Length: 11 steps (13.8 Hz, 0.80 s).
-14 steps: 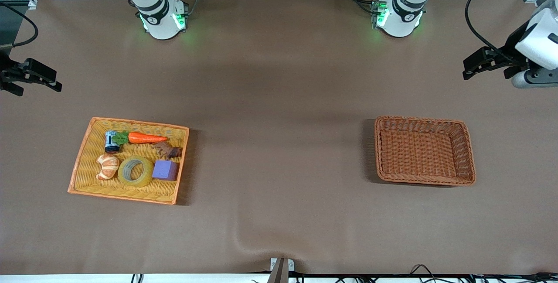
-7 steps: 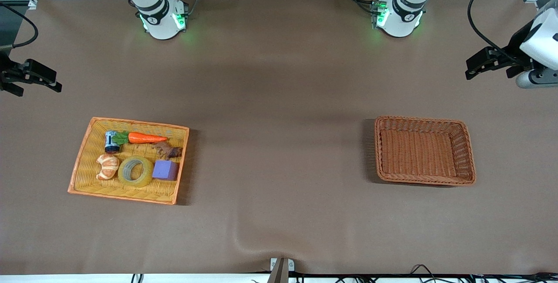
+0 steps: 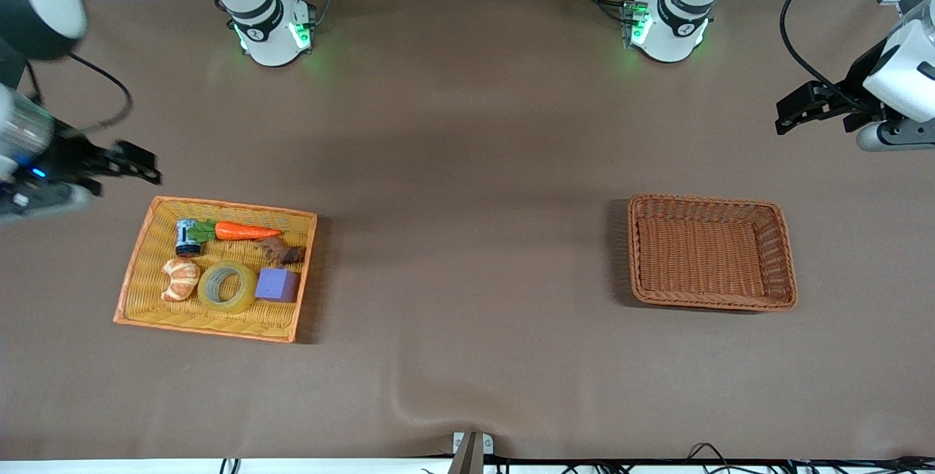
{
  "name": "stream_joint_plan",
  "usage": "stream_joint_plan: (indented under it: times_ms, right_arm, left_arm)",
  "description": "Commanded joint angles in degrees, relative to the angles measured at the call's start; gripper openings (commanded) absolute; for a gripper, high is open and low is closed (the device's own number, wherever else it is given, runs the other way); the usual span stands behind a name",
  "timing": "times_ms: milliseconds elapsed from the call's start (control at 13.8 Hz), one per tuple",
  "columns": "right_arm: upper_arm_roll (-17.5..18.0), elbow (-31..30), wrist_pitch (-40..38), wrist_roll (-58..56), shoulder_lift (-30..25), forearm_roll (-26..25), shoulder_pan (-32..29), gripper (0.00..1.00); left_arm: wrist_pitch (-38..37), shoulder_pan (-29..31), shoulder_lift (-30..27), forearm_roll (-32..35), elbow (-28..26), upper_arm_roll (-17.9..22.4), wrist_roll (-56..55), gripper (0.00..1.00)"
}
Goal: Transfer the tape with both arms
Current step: 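Move the right gripper toward the yellow tape roll in the orange tray, then lower the right gripper onto the tape roll and grasp its rim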
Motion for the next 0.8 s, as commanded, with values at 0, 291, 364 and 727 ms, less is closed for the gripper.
stream_joint_plan:
  times_ms: [0,291,364,727]
  right_arm:
    - [-0.2,-1.2,6.5,-0.8,5.1,0.8,3.1,1.0]
    - [-0.2,-12.2,22.6,-14.6,7.6,0.7,2.7,1.0]
    - [-0.2,-16.3,28.3,-16.3,8.2,0.7,2.5,1.0]
    - [-0.2,-19.5,37.1,-37.2,14.3,0.8,-0.3,1.0]
  left_arm:
    - [-0.7,0.2,0.1,-0.4,0.3,-0.1,1.0,1.0]
    - [-0.4,0.0,0.6,-0.6,0.3,-0.2,1.0,1.0]
    - [-0.4,0.0,0.6,-0.6,0.2,-0.2,1.0,1.0]
    - [0.5,-1.2,1.1,-0.8,0.4,-0.3,1.0,1.0]
